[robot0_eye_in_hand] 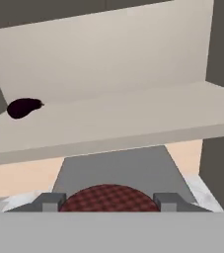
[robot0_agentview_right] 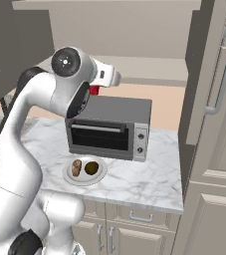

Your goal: Pick the avocado and bread from the counter and place them on the plate. Then pick the jam from the cabinet and place it next to the plate. Lastly close the cabinet door.

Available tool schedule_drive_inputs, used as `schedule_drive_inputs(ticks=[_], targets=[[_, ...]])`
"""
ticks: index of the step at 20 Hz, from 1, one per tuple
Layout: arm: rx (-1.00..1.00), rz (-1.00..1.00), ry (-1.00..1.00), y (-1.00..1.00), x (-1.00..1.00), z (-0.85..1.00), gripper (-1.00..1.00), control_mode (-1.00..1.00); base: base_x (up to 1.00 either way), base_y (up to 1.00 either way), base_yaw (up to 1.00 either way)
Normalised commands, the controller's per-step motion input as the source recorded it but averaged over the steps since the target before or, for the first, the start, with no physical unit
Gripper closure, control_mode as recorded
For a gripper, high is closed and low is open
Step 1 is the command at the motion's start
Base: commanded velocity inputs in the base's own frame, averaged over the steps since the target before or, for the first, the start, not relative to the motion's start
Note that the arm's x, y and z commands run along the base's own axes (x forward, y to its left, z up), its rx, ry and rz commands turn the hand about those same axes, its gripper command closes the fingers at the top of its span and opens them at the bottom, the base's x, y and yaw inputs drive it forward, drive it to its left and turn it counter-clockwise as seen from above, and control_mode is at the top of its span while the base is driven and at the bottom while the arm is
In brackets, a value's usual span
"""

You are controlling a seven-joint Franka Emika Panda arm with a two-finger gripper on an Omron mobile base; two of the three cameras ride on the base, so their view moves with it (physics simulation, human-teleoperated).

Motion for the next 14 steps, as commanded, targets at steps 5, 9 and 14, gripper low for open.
schedule_drive_inputs(ticks=[5, 9, 14], targets=[[0.0, 0.09, -0.23, -0.25, -1.0, -0.24, 1.0, -1.0, 0.0, 0.0, 0.0], [0.0, 0.11, -0.23, -0.18, -0.87, -0.31, 1.0, -1.0, 0.0, 0.0, 0.0], [0.0, 0.14, -0.17, -0.14, -0.59, -0.24, 1.0, -1.0, 0.0, 0.0, 0.0]])
